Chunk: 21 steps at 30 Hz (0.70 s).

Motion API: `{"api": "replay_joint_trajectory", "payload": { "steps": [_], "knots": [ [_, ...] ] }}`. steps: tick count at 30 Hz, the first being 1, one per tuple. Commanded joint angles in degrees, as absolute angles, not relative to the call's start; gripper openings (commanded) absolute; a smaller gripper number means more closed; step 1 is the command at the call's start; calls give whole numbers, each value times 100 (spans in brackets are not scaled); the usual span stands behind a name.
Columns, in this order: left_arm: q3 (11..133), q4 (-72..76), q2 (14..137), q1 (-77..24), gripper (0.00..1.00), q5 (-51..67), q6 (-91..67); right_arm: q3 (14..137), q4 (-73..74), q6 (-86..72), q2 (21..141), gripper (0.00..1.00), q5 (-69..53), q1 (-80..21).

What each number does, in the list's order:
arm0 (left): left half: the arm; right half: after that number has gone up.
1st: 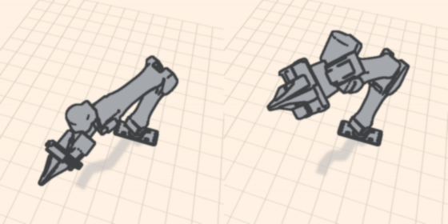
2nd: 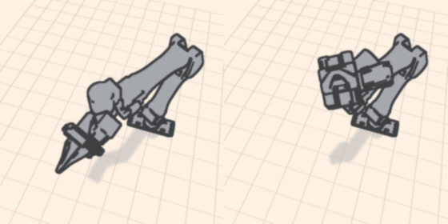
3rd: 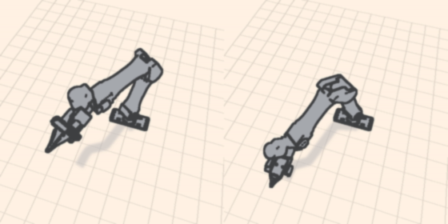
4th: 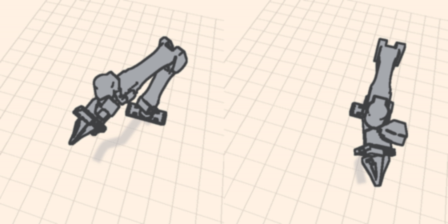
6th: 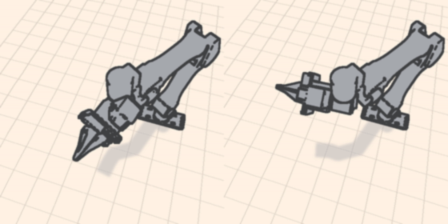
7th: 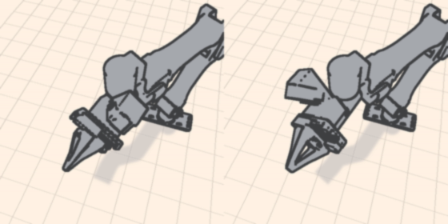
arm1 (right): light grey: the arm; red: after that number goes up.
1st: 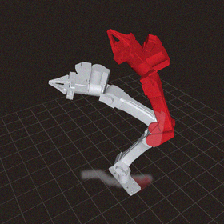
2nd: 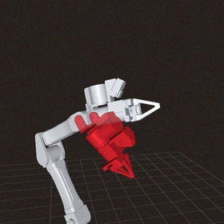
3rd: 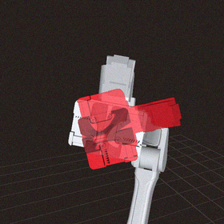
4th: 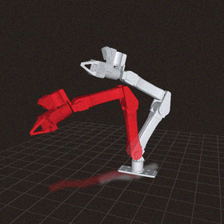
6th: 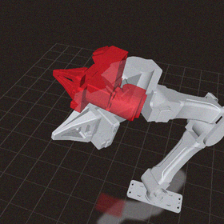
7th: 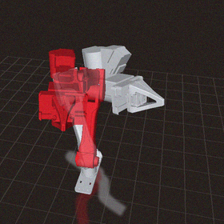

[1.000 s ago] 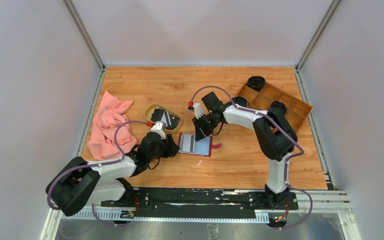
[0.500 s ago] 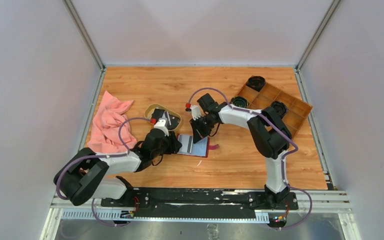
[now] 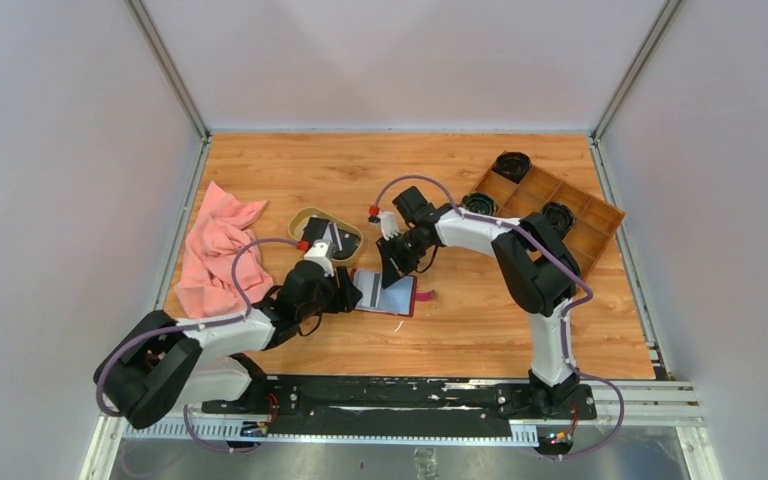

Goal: Put the credit cards into the card holder
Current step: Insert the credit card into the card holder.

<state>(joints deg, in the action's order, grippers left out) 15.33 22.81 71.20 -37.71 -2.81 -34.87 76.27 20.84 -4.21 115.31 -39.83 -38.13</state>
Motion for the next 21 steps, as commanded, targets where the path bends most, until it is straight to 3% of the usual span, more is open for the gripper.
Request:
{"api": "replay_joint_trajectory", "payload": {
  "steps": [1, 6, 10, 21],
  "knots": [
    [1382, 1698, 6357, -3814, 57, -198, -3319, 7857, 2579, 683, 11306, 5, -4210, -3757],
    [1418, 1582, 6085, -3842, 59, -57, -3254, 8105, 3819, 2375, 11022, 11, -4977, -3692],
    [1516, 1590, 6142, -3955, 57, -46, -3180, 7875, 3805, 2533, 11022, 24, -5590, -3733],
    [1664, 1603, 5561, -4203, 54, -38, -3017, 8192, 4214, 2298, 11889, 14, -4541, -3737]
  ]
}}
